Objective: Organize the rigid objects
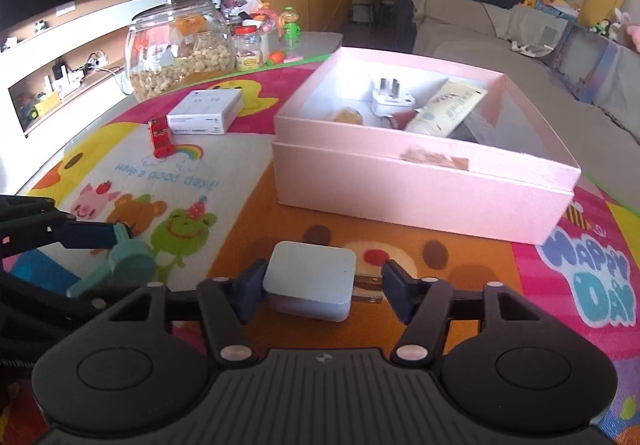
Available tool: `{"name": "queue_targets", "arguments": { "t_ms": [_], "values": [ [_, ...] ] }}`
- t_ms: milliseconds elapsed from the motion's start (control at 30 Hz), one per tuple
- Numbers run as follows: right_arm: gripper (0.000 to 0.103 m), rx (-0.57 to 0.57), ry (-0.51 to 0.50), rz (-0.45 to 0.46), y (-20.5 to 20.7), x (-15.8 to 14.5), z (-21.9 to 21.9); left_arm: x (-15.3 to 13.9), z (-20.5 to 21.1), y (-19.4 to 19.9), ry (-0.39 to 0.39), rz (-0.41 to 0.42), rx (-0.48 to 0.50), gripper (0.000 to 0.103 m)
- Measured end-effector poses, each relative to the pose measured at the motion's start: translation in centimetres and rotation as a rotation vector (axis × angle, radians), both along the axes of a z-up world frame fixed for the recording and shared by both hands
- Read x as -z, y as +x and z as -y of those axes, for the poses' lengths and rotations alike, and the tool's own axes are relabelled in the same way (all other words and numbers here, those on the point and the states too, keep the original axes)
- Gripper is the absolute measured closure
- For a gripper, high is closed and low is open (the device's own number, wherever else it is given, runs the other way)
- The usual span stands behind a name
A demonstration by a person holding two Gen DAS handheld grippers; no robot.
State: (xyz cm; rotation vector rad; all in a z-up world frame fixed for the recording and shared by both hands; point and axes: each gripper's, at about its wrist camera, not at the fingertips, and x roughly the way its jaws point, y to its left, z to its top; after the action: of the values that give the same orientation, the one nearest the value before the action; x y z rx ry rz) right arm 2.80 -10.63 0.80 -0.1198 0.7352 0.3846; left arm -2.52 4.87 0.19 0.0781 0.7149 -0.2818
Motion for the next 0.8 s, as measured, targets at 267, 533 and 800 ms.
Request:
{"name": "queue_targets", "arguments": {
  "t_ms": [267,533,800],
  "values": [
    [0.041,-0.031,-0.031,0.006,-3.1,-0.5,1.5,0.1,-0.2,-0.5,-0.003,0.035,-0.017,0.054],
    [0.041,-0.017,-0.031,0.036,-5.7,-2.0,4.2,-0.3,1.0,-1.7,-0.02,0.002,0.06,0.055],
    [0.041,-0.007,-0.033,0.169,-8.9,-4.6,5.9,-2.6,4.3,-5.8,-0.023,0.016,0.23,0.055]
  ]
}}
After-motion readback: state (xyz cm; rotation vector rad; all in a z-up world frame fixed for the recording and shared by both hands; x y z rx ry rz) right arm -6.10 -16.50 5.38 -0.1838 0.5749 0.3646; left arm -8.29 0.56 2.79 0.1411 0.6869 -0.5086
